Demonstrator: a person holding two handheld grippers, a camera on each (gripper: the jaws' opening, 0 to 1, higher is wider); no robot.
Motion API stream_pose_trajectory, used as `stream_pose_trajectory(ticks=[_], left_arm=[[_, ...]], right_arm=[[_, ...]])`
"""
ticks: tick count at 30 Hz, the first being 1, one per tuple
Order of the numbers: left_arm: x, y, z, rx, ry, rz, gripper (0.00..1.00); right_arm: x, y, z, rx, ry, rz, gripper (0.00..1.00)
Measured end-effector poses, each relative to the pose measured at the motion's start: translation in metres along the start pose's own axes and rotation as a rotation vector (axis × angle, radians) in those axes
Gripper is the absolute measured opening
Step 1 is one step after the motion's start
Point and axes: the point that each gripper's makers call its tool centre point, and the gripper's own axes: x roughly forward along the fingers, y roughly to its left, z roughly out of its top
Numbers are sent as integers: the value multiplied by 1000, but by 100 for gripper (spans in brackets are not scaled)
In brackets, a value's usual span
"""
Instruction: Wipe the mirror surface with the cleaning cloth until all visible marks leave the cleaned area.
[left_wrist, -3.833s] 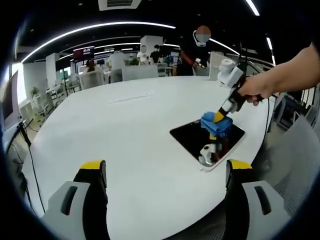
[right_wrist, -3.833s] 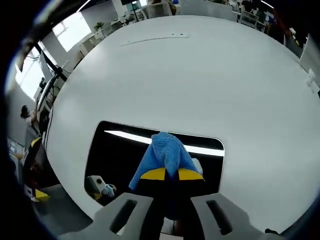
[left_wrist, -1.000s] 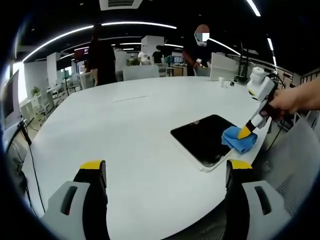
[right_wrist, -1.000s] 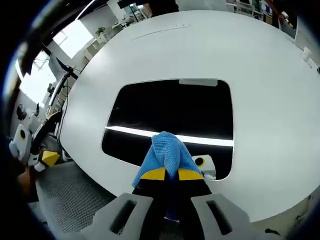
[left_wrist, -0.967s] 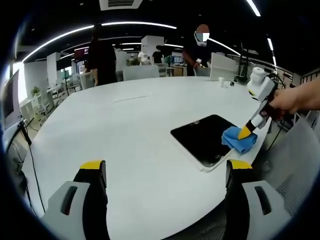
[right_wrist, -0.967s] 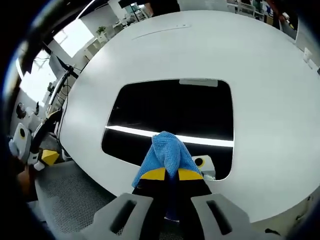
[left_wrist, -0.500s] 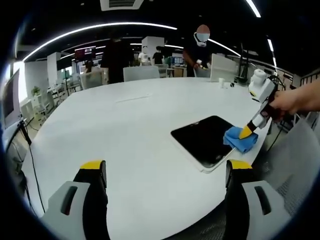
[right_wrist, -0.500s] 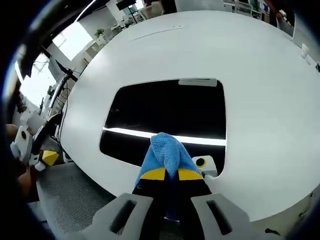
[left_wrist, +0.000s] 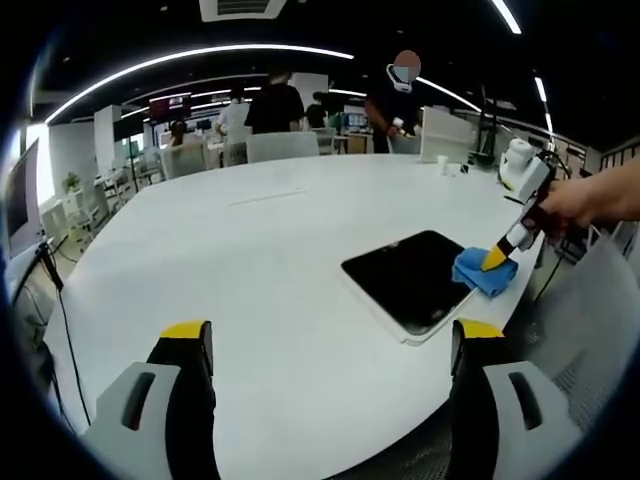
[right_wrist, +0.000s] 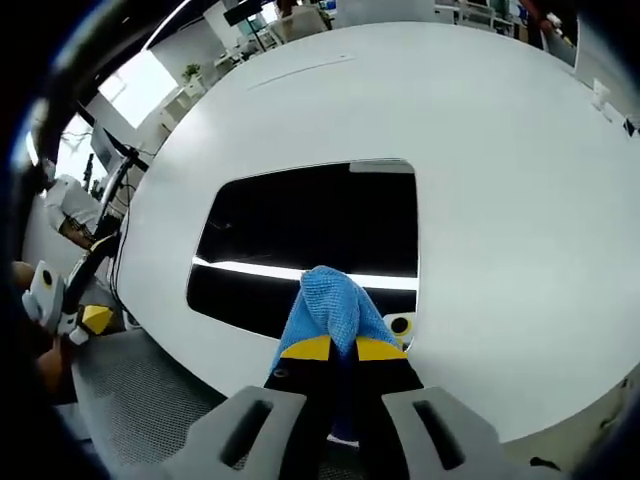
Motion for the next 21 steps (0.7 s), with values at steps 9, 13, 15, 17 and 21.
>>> stream_pose_trajectory(ticks=[9,13,15,17,21], left_arm=[[0,0,0,-2,-1,1,97],[0,0,0,-3,-1,0,97],[0,0,0,-3,1,0,97],[0,0,0,-2,0,0,97],[0,0,0,-3,-1,2,97]], right_arm=[[-2,-13,1,23,-10,-4,1],[-3,-16,1,29,-11,-8,1],[-4,-17,0,30,-11,-9,1],[-5,-18,0,26,-10,-12,1],[-5,-18,0,27,-8,-12,1]])
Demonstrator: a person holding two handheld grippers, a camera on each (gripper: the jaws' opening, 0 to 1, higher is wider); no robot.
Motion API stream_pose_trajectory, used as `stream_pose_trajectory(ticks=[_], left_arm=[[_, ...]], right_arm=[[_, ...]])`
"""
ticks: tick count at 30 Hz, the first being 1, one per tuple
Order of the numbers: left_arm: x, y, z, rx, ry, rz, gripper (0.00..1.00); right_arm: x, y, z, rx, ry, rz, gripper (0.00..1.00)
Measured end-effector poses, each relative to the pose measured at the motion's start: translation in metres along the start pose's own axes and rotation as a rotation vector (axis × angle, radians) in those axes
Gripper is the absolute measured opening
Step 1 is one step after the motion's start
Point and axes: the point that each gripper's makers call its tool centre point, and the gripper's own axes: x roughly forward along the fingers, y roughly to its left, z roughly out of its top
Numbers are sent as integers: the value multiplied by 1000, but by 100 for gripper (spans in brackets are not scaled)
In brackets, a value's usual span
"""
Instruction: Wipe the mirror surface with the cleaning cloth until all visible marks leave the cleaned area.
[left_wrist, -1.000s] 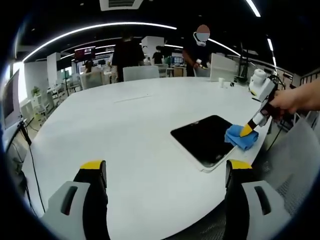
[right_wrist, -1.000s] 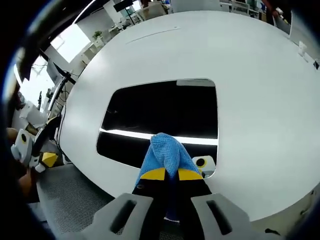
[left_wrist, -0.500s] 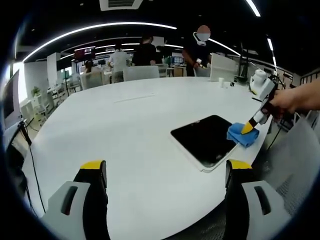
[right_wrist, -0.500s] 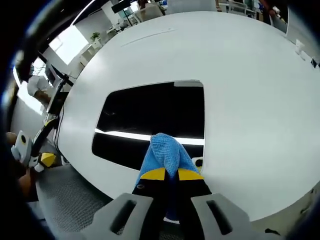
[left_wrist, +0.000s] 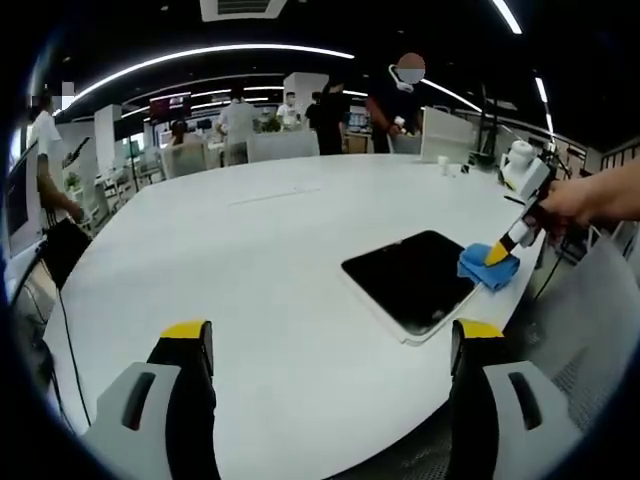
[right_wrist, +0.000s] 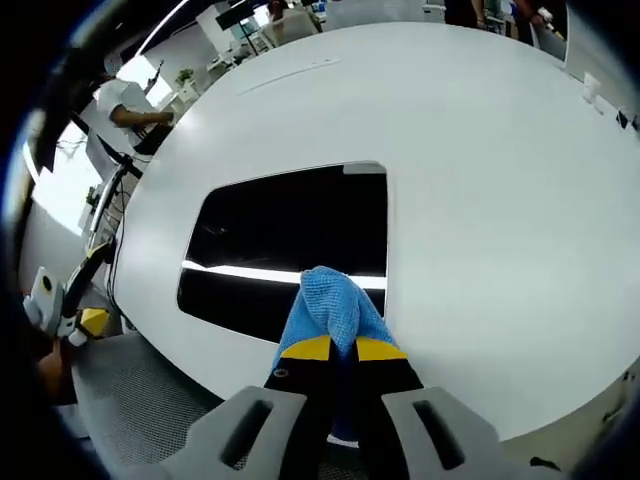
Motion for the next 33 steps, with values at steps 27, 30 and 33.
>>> stream_pose_trajectory(ticks=[27,30,33], left_arm=[[1,-1,-2,2,7,-8,97],[2,-1,-2,3,8,-10,97],[2,-2,-2,4,10,-13,97]], right_arm=[[11,1,34,-60,-2,-46,0],[13,0,40,-64,-5,-52,0],[16,-1,45,-67,-6,-55,0]])
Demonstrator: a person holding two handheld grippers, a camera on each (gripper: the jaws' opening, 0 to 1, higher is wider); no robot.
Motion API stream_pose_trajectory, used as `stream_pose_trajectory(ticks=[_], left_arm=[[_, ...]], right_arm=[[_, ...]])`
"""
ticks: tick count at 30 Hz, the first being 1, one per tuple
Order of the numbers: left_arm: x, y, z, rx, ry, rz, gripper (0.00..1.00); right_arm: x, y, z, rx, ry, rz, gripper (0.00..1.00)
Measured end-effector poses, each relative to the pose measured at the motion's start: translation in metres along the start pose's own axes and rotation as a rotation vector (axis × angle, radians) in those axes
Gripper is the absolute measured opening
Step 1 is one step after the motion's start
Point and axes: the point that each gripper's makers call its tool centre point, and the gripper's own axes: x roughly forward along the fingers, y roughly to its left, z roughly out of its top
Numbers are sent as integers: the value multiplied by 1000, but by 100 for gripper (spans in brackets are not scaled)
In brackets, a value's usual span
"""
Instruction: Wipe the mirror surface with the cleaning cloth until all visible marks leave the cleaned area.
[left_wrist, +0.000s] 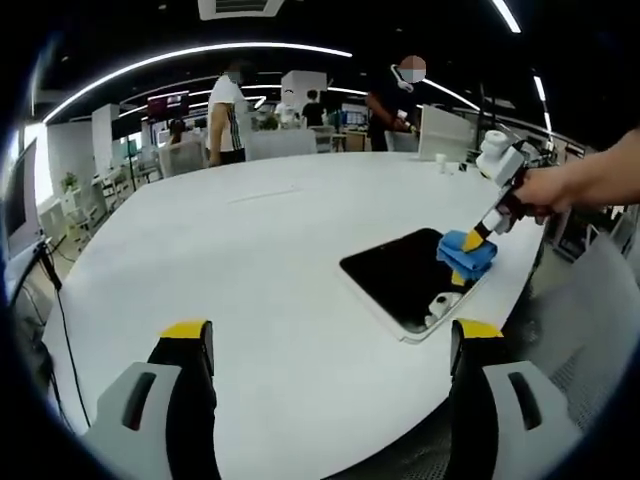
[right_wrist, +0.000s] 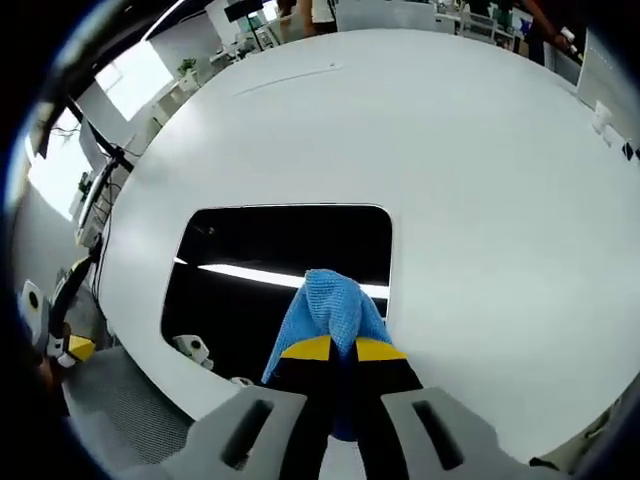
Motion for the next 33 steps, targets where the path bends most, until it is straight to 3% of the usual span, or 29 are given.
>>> stream_pose_trajectory(ticks=[14,33], left_arm=[[-1,0,1,3,1,1,97],[0,1,-1,-1,6,3,97]], right_arm=[[-1,2,17,-21,-11,-11,0],[23,-10,55,-28,-45,-24,0]])
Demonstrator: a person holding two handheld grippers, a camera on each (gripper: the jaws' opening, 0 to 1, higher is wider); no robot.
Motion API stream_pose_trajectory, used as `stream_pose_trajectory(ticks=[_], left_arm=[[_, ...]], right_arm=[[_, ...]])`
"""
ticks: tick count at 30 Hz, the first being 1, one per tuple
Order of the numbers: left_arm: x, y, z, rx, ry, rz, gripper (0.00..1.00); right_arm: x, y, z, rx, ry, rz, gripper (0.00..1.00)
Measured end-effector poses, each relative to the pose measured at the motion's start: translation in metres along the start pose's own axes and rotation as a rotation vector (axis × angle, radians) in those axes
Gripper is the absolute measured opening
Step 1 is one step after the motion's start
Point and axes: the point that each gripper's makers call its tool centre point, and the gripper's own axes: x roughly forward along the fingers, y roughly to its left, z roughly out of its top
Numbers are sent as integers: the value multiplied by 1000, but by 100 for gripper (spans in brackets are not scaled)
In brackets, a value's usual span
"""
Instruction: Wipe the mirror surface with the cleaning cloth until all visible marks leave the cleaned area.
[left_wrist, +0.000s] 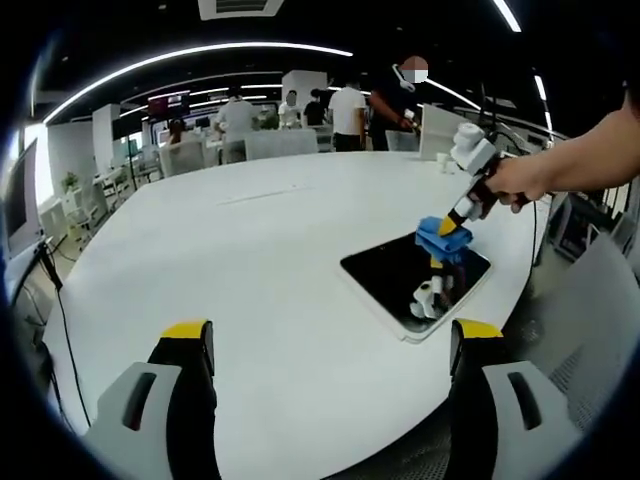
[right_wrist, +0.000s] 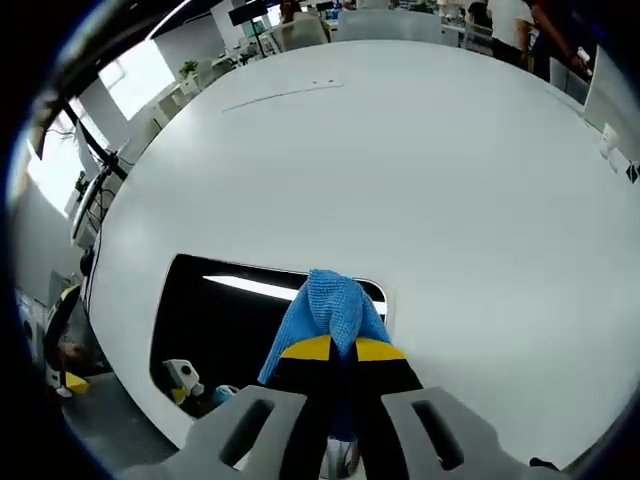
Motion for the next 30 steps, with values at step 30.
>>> stream_pose_trajectory(ticks=[30], left_arm=[[-1,4,3,6,-20,18,99]], right_arm=[[5,-7,21,-61,-13,-17,1]])
